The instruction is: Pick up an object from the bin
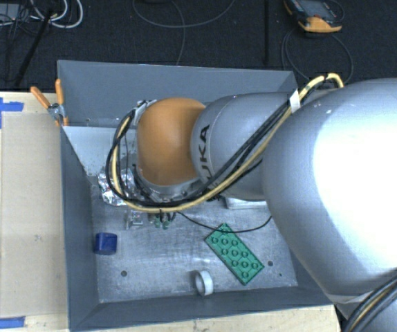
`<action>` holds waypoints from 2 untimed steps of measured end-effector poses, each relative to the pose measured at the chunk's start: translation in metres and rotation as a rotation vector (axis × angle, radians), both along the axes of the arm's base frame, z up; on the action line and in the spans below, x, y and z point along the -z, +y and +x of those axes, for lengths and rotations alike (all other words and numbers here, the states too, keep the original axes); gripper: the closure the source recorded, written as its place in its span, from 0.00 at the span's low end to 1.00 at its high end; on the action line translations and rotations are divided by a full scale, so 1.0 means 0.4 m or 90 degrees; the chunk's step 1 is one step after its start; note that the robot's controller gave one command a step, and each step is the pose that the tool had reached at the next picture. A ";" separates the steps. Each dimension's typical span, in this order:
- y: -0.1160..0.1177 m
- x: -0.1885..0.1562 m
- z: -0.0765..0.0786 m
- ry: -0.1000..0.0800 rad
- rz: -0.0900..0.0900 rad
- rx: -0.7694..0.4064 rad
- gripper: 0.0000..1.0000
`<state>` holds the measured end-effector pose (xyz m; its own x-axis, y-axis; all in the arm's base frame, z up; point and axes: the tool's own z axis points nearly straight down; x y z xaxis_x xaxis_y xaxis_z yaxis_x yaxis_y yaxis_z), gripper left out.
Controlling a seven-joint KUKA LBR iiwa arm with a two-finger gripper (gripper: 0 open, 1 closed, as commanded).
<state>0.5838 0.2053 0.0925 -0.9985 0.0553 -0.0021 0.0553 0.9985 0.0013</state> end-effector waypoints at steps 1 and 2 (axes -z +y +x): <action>0.013 0.033 -0.070 0.003 -0.001 -0.448 1.00; -0.012 0.038 -0.155 0.004 -0.001 -0.240 1.00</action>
Offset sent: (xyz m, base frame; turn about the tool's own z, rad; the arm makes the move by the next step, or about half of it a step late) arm -0.0272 0.0047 -0.0122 -0.7033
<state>0.5216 0.2007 0.0773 -0.9488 -0.3159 0.0041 -0.3159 0.9488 0.0000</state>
